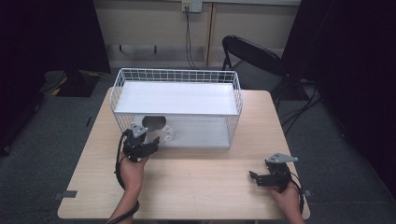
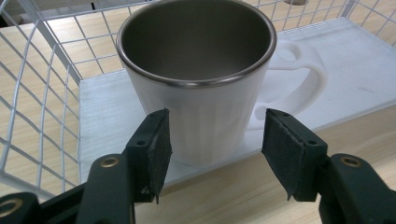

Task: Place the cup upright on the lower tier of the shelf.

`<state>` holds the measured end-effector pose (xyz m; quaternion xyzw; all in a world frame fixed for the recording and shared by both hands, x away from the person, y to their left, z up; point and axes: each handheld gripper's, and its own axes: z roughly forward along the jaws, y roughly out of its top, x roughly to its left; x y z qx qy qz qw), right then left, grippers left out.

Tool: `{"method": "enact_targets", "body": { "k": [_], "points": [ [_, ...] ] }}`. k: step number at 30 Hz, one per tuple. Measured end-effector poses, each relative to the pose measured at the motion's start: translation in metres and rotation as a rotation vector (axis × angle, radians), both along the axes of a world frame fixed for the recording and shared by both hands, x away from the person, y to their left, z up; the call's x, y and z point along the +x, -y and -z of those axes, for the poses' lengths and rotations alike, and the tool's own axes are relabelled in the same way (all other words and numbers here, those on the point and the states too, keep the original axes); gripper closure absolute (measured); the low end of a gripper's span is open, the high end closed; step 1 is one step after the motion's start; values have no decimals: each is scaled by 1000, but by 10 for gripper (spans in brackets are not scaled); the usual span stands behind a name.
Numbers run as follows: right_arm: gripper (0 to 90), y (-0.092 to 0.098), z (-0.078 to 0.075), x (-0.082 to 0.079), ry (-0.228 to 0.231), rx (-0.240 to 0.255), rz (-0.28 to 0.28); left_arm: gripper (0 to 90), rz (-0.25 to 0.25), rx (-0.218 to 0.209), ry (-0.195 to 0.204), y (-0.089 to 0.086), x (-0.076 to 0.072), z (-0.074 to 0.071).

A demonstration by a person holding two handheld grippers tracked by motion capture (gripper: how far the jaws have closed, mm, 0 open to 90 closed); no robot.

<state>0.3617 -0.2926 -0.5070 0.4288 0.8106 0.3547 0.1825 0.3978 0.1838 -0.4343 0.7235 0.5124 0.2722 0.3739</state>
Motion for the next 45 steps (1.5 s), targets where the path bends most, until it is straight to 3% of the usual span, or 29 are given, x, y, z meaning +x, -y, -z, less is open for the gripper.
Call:
{"method": "enact_targets", "body": {
  "k": [16, 45],
  "points": [
    [119, 0, 0, 0, 0, 0, 0, 484, -42, -2, -1, 0, 7, 4],
    [119, 0, 0, 0, 1, 0, 0, 639, -49, 12, -14, 11, 20, 7]
  ]
}}
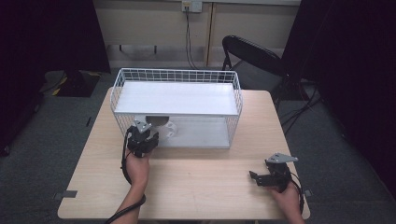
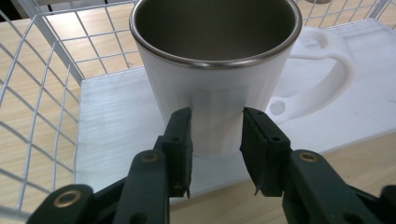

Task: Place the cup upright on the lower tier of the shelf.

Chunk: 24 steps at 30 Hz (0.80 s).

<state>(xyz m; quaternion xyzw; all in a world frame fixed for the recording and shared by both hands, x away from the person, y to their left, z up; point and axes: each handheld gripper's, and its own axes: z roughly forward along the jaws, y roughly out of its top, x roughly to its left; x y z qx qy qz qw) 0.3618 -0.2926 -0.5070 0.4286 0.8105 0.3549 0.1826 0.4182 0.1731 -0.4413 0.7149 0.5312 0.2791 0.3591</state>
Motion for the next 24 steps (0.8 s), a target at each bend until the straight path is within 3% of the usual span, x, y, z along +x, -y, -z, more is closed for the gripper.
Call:
{"method": "enact_targets", "body": {
  "k": [7, 17, 24],
  "points": [
    [119, 0, 0, 0, 0, 0, 0, 619, 9, -2, -4, 3, 5, 1],
    [119, 0, 0, 0, 0, 0, 0, 354, 90, -27, -16, 3, -2, 1],
    [119, 0, 0, 0, 0, 0, 0, 245, 174, -58, -45, 0, -9, -1]
  ]
}}
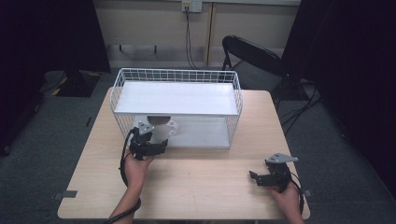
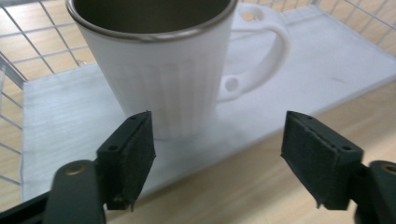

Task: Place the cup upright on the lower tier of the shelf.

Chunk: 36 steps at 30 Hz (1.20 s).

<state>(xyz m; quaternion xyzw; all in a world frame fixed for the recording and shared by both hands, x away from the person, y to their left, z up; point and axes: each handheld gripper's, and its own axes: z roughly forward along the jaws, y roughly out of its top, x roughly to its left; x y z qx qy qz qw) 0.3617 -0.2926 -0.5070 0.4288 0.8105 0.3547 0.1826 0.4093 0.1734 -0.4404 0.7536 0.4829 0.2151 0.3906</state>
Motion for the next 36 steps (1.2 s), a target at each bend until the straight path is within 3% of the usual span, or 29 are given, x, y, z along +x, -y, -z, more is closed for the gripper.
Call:
{"method": "enact_targets", "body": {
  "k": [3, 9, 16, 30, 36],
  "points": [
    [119, 0, 0, 0, 0, 0, 0, 229, 19, -22, -8, -2, -3, 0],
    [119, 0, 0, 0, 0, 0, -1, 217, 53, 19, -29, -8, -9, 0],
    [119, 0, 0, 0, 0, -1, -1, 217, 87, 21, -44, -15, -18, -2],
    [119, 0, 0, 0, 0, 0, -1, 219, 123, 23, -43, -28, -29, -9],
    [119, 0, 0, 0, 0, 0, -1, 216, 143, -2, -39, -31, -33, -9]
  ]
}}
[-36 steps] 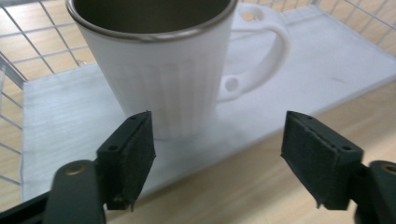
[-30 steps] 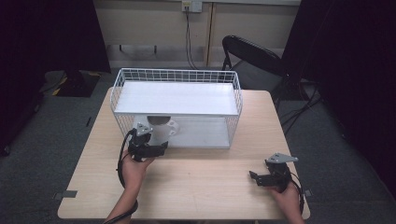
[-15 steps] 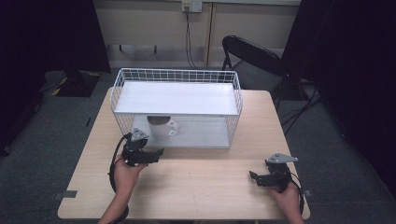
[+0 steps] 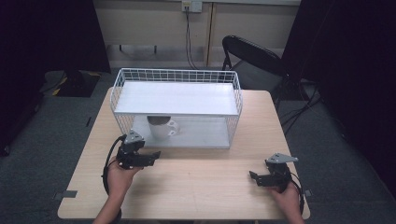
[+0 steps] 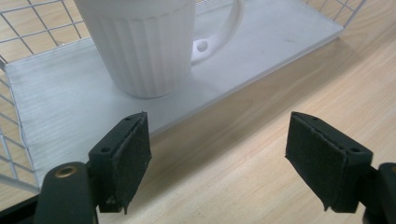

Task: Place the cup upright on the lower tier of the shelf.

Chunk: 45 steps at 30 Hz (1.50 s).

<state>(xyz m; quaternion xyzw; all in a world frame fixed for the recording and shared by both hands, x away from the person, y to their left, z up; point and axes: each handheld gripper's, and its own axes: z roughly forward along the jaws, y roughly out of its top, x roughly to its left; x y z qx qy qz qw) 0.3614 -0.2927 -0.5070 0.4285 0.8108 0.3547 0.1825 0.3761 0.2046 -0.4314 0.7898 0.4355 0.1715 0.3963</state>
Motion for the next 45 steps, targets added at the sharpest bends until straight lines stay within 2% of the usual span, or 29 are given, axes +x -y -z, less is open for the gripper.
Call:
{"method": "enact_targets", "body": {
  "k": [6, 28, 45],
  "points": [
    [119, 0, 0, 0, 0, 0, 0, 214, 9, -8, -14, -9, -5, 1],
    [119, 0, 0, 0, 1, 0, 0, 207, 28, -27, -8, -36, -22, 7],
    [119, 0, 0, 0, 1, 0, 0, 200, 16, -36, -8, -58, -32, 16]
  ]
}}
